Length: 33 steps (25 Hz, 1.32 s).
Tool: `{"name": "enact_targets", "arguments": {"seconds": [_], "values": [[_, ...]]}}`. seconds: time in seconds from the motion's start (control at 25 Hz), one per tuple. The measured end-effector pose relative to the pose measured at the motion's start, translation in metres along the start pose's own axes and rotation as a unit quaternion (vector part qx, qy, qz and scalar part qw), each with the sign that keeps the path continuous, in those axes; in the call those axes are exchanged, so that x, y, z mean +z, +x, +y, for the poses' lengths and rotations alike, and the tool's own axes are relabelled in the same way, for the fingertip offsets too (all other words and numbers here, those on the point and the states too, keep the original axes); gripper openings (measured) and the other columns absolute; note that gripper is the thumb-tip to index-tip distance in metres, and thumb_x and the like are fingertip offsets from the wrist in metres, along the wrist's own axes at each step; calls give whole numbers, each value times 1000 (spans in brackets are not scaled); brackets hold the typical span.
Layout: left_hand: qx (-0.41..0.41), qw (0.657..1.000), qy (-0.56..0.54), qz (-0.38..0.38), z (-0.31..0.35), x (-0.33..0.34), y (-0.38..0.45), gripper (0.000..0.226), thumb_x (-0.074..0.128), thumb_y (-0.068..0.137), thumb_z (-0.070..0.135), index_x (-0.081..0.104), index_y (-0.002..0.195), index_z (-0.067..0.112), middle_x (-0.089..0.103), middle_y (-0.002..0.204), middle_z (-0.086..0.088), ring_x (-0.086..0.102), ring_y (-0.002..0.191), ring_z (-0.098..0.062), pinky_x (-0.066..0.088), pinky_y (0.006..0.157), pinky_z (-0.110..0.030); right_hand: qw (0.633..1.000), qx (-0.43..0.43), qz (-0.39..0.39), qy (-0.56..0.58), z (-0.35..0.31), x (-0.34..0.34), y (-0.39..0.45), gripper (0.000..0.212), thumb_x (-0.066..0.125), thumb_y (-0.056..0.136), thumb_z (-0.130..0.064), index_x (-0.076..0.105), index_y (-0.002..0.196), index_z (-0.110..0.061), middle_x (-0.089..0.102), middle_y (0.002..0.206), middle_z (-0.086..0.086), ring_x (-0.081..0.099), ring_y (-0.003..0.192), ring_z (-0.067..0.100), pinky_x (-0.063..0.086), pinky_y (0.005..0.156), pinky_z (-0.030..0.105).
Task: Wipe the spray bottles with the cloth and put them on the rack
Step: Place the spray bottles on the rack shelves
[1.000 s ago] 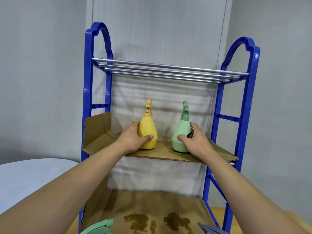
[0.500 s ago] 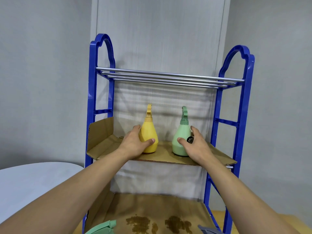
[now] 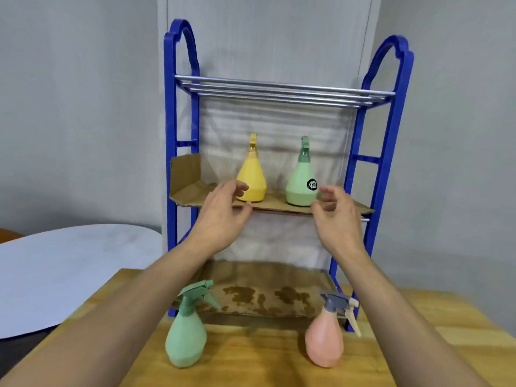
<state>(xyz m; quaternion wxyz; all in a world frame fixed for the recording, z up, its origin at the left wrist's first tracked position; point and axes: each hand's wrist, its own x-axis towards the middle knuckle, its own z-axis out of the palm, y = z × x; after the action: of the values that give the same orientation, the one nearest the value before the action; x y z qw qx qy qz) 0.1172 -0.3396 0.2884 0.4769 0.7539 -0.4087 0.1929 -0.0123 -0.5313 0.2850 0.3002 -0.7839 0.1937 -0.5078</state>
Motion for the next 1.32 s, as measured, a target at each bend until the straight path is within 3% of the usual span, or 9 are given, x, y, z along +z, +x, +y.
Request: {"name": "enact_targets", "arguments": {"seconds": [0.28, 0.48, 0.56, 0.72, 0.84, 0.96, 1.04, 1.2, 1.32], "values": [[-50, 998, -21, -44, -23, 14, -129, 25, 64, 98, 23, 61, 122, 27, 64, 111, 13, 61, 104, -9, 55, 93, -38, 996, 76, -30, 34, 20, -8, -119, 19, 61, 92, -21, 65, 110, -26, 66, 98, -8, 60, 86, 0, 46, 74, 14], [-121, 991, -4, -58, -69, 30, -196, 21, 68, 94, 15, 62, 112, 25, 66, 106, 7, 63, 96, -12, 56, 86, -36, 986, 147, -72, 18, 69, 13, -190, 16, 64, 86, -21, 68, 100, -29, 69, 92, -6, 65, 84, 11, 56, 85, 37], [-162, 986, 10, -37, -83, 32, -214, 20, 67, 94, 14, 63, 112, 21, 66, 109, 1, 63, 98, -19, 55, 86, -40, 980, 190, -53, 13, 89, 19, -208, 15, 66, 82, -29, 64, 96, -32, 68, 98, -1, 65, 89, 18, 55, 87, 44], [-258, 963, 71, -11, -95, 31, -248, 38, 66, 96, 22, 54, 131, 17, 53, 132, -9, 53, 118, -31, 45, 89, -38, 954, 295, 33, -52, 118, 15, -222, 53, 76, 76, -38, 53, 119, -19, 56, 123, 13, 49, 121, 33, 41, 103, 45], [-292, 954, 66, 32, -105, 30, -245, 58, 66, 95, 21, 40, 145, 12, 43, 146, -13, 48, 129, -36, 45, 100, -48, 944, 318, 20, -82, 131, 18, -219, 83, 80, 73, -43, 41, 139, -12, 47, 137, 19, 38, 133, 37, 34, 110, 48], [-314, 949, 29, -24, -122, 31, -227, 78, 65, 96, 20, 20, 160, 15, 31, 161, -11, 38, 146, -33, 38, 117, -51, 943, 319, -4, -97, 136, 29, -214, 95, 81, 72, -52, 35, 146, -15, 44, 141, 19, 39, 135, 41, 34, 110, 52], [-335, 940, -2, -62, -127, 34, -220, 83, 66, 96, 19, 16, 162, 20, 34, 161, -8, 37, 146, -30, 36, 118, -51, 943, 319, -5, -101, 140, 35, -212, 97, 79, 71, -60, 35, 146, -16, 44, 140, 19, 42, 132, 42, 36, 109, 54], [-296, 954, 41, -34, -118, 46, -237, 76, 72, 89, 24, 31, 154, 22, 42, 145, -9, 45, 131, -30, 43, 108, -49, 945, 302, -1, -127, 143, 47, -211, 97, 71, 68, -73, 35, 139, -17, 44, 134, 16, 48, 125, 43, 41, 103, 60], [-293, 954, 55, -20, -113, 54, -245, 75, 77, 86, 29, 36, 149, 22, 43, 142, -9, 44, 130, -28, 43, 105, -46, 939, 301, 8, -165, 138, 55, -207, 93, 73, 69, -71, 37, 134, -14, 45, 131, 16, 50, 122, 43, 43, 99, 58]]}}
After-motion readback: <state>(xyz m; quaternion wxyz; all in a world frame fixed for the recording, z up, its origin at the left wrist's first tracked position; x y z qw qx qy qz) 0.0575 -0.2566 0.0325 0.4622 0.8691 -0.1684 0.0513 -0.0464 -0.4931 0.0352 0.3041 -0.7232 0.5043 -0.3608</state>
